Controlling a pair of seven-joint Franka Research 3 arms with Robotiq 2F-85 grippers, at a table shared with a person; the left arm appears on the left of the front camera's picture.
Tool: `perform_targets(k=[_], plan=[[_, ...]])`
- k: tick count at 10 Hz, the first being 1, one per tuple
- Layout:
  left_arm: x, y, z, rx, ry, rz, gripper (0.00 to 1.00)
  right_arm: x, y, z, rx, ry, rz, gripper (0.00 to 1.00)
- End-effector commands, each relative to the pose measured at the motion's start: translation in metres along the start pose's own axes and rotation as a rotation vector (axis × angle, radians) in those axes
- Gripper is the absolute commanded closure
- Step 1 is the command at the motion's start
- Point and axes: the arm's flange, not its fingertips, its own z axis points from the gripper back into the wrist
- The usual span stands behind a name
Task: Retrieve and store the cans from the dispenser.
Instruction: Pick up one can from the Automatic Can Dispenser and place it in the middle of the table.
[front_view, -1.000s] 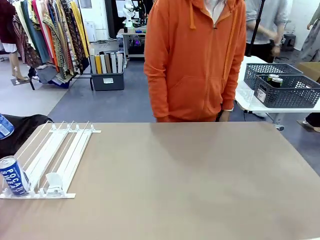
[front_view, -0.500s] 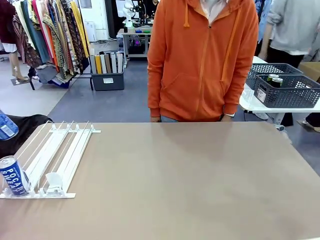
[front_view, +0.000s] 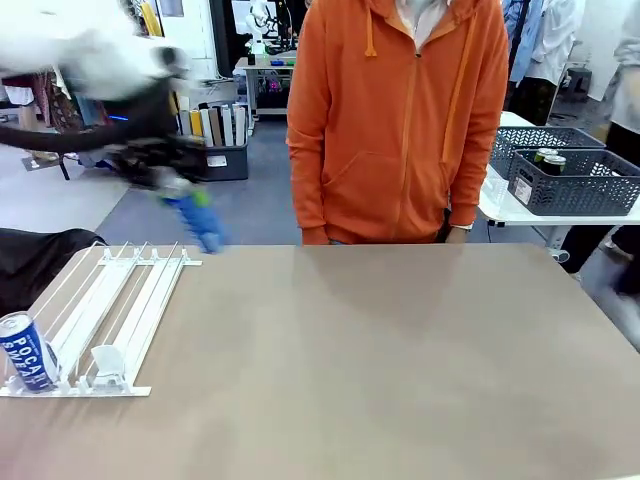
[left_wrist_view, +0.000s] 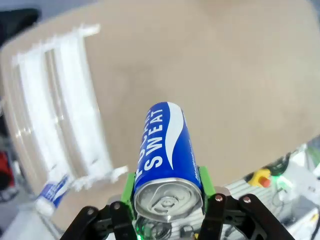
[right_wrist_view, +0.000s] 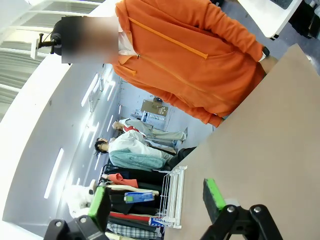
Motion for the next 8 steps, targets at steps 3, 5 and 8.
perform_targets(k=[3,5,8], plan=[[0.057,-0.135,-0.129,0.057,0.23,-0.262,1.0,0.003,0.003,-0.003,0.025,-0.02,0.015,0.0],[0.055,-0.156,-0.174,0.086,0.325,-0.309,1.0,0.003,0.003,-0.003,0.025,-0.02,0.015,0.0],[0.051,-0.157,-0.202,0.057,0.399,-0.335,1.0,0.003,0.003,-0.003,0.025,-0.02,0.015,0.0]])
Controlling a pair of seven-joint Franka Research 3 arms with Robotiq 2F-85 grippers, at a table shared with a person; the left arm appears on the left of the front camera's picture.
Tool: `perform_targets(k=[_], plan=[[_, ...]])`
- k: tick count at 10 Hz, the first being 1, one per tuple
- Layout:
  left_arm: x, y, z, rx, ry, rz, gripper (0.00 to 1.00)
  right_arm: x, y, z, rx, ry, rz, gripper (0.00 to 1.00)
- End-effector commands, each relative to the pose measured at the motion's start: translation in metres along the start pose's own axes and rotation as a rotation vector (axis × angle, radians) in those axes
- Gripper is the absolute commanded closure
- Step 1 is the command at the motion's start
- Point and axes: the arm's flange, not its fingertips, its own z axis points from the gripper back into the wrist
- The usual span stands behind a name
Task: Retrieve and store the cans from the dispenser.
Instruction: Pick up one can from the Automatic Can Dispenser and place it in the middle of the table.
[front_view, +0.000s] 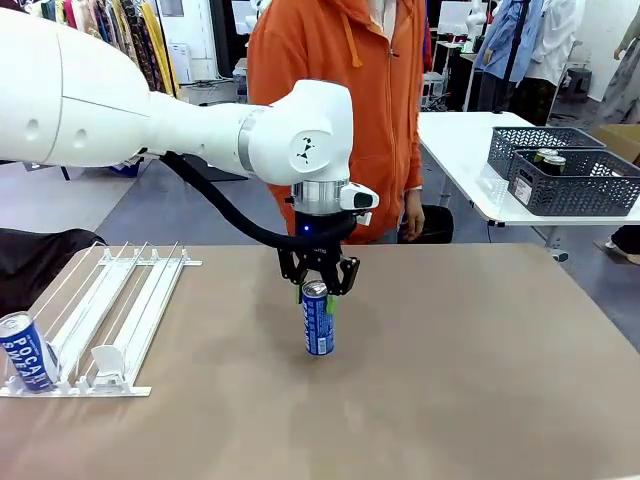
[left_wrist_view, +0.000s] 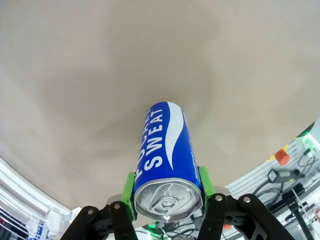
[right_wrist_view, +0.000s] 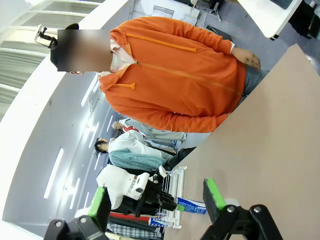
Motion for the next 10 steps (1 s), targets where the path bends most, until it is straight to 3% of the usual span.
perform_targets(k=[1,7,8,9,10], plan=[[0.001,0.006,0.014,-0.025,0.0,-0.006,1.0,0.003,0.002,-0.003,0.026,-0.02,0.014,0.0],[0.007,0.007,-0.002,0.041,-0.01,0.017,1.0,0.003,0.002,-0.003,0.026,-0.02,0.014,0.0],[0.006,0.007,-0.002,0.043,-0.006,0.024,0.46,0.003,0.002,-0.003,0.026,-0.02,0.014,0.0],[0.006,0.007,-0.002,0.055,-0.014,0.029,0.0,0.003,0.002,-0.003,0.026,-0.02,0.014,0.0],[0.005,0.007,0.0,0.06,-0.024,0.034,0.0,0.003,0.002,-0.003,0.026,-0.02,0.014,0.0]])
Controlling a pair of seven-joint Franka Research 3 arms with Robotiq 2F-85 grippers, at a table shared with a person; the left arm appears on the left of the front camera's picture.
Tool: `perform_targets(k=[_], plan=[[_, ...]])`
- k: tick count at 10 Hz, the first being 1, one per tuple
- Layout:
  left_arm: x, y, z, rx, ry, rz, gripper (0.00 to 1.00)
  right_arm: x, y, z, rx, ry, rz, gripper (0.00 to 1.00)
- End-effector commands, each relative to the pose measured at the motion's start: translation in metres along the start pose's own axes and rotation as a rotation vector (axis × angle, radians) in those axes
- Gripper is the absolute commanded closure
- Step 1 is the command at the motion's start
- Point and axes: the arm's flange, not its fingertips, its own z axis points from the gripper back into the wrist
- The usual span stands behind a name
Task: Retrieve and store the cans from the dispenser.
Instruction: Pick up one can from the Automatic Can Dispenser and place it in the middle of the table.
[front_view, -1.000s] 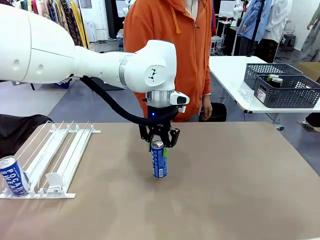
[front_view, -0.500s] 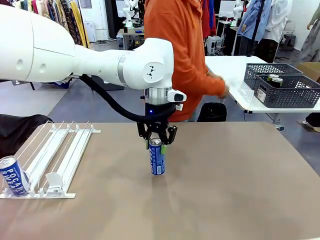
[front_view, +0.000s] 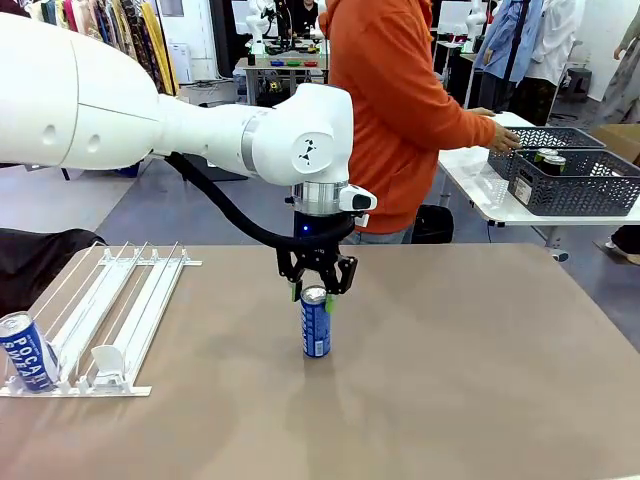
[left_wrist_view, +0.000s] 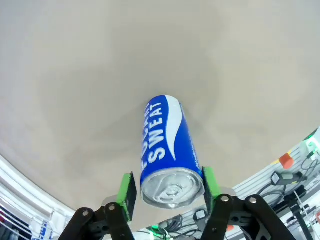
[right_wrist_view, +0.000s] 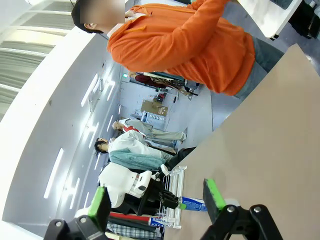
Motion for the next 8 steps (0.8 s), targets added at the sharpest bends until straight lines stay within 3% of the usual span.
perform_targets(k=[1,3,5,7,8], plan=[[-0.006,0.003,0.008,0.044,-0.037,0.032,0.0,0.003,0.002,-0.003,0.026,-0.02,0.014,0.0],[-0.023,0.009,0.04,0.022,-0.121,0.058,0.0,0.003,0.002,-0.003,0.026,-0.02,0.014,0.0],[-0.07,0.037,0.113,-0.124,-0.22,0.081,0.0,0.003,0.002,-0.003,0.026,-0.02,0.014,0.0],[-0.136,0.126,0.173,-0.352,-0.236,0.154,0.0,0.003,0.002,-0.003,0.026,-0.02,0.014,0.0],[-0.173,0.178,0.183,-0.421,-0.296,0.277,0.0,0.003,0.002,-0.003,0.026,-0.02,0.014,0.0]])
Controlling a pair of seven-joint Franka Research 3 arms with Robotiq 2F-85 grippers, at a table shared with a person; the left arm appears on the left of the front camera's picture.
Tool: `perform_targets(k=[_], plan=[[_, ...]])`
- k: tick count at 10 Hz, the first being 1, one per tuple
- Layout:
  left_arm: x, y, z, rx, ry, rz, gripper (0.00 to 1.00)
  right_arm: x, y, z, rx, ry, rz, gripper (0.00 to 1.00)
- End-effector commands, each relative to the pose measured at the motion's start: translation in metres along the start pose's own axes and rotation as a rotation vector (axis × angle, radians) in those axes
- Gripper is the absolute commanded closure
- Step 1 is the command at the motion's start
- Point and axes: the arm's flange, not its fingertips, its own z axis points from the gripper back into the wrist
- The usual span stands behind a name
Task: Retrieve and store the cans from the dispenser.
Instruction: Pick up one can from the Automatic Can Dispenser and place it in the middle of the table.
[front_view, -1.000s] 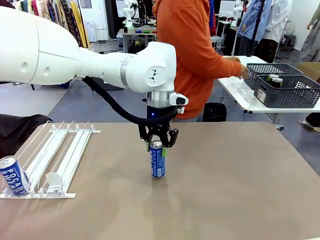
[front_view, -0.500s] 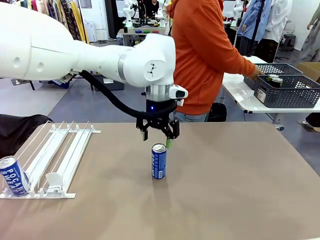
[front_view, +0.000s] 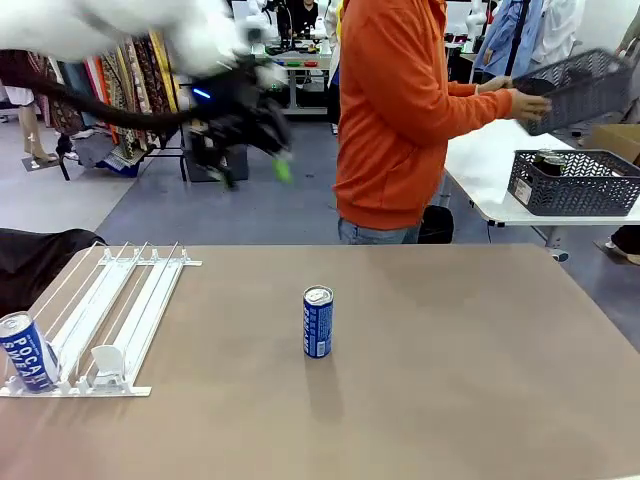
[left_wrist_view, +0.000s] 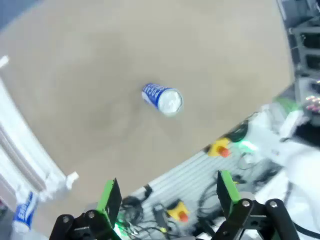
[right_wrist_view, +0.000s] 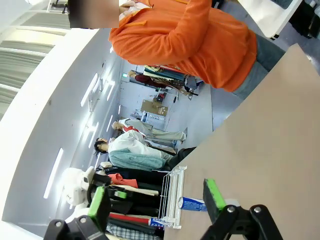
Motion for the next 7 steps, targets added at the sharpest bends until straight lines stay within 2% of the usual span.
perform_targets(k=[1,2,3,4,5,7], plan=[[-0.058,0.113,0.038,-0.19,-0.09,0.186,0.0,0.003,0.002,-0.003,0.027,-0.02,0.014,0.0],[-0.09,0.162,0.058,-0.29,-0.15,0.263,0.0,0.003,0.002,-0.003,0.027,-0.02,0.014,0.0],[-0.134,0.214,0.072,-0.394,-0.255,0.385,0.0,0.003,0.002,-0.003,0.027,-0.02,0.014,0.0],[-0.174,0.259,0.073,-0.489,-0.341,0.509,0.0,0.003,0.002,-0.003,0.027,-0.02,0.014,0.0],[-0.211,0.296,0.065,-0.587,-0.404,0.589,0.0,0.003,0.002,-0.003,0.027,-0.02,0.014,0.0],[-0.269,0.347,0.028,-0.781,-0.48,0.654,0.0,0.003,0.002,-0.003,0.027,-0.02,0.014,0.0]])
